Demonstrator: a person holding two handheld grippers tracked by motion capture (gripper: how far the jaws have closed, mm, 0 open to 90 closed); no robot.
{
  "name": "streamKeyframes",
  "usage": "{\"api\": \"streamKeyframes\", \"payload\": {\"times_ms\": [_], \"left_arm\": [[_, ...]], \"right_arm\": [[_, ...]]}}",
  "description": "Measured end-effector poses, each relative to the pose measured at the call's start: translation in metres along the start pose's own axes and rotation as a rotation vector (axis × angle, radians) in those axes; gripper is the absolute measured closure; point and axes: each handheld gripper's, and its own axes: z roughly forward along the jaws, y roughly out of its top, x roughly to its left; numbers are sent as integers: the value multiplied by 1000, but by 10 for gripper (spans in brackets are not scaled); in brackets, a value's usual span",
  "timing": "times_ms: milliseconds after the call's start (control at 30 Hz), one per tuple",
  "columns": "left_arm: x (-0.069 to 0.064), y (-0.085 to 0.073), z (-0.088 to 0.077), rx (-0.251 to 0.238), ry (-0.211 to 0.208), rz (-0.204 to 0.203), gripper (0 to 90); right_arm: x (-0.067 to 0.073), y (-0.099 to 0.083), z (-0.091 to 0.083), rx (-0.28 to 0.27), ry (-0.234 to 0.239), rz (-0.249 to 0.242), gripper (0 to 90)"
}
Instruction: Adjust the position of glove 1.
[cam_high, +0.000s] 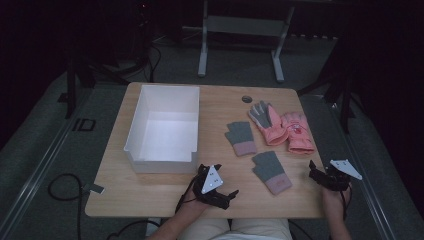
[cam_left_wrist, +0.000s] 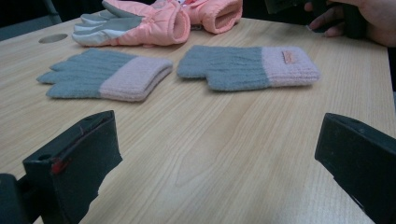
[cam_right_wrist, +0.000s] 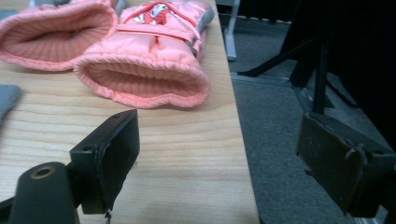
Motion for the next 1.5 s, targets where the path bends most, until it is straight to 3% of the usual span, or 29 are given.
{"api": "streamKeyframes", "payload": {"times_ms": [167, 400, 467, 567, 833, 1067, 1200, 1300, 1367, 1433, 1467, 1500], "left_arm": [[1, -2, -4, -12, 4, -25, 0], [0, -3, -7, -29, 30, -21, 0], [0, -3, -7, -34, 44, -29, 0], [0, -3, -7, -31, 40, -29, 0], [1, -4, -8, -45, 32, -38, 0], [1, -3, -8, -38, 30, -36, 0], [1, -4, -8, -40, 32, -35, 0], [1, -4, -8, -41, 30, -36, 0], [1, -4, -8, -43, 31, -36, 0], [1, -4, -8, -42, 30, -36, 0], [1, -4, -8, -42, 30, -36, 0], [1, -4, -8, -41, 29, -35, 0]], "right_arm": [[1, 1, 1, 23, -17, -7, 133], [2, 1, 3, 68, -32, -1, 130], [3, 3, 2, 88, -14, 10, 130], [7, 6, 2, 109, -28, -3, 130], [7, 16, 2, 159, 9, -2, 128], [14, 29, -4, 164, 70, 8, 119], [26, 45, -9, 138, 101, -24, 135], [38, 64, -2, 222, 228, -2, 133], [47, 69, 2, 226, 267, -4, 127], [59, 74, 5, 222, 287, -51, 118], [59, 74, 5, 222, 287, -51, 118], [70, 78, 8, 222, 322, -65, 135]]}}
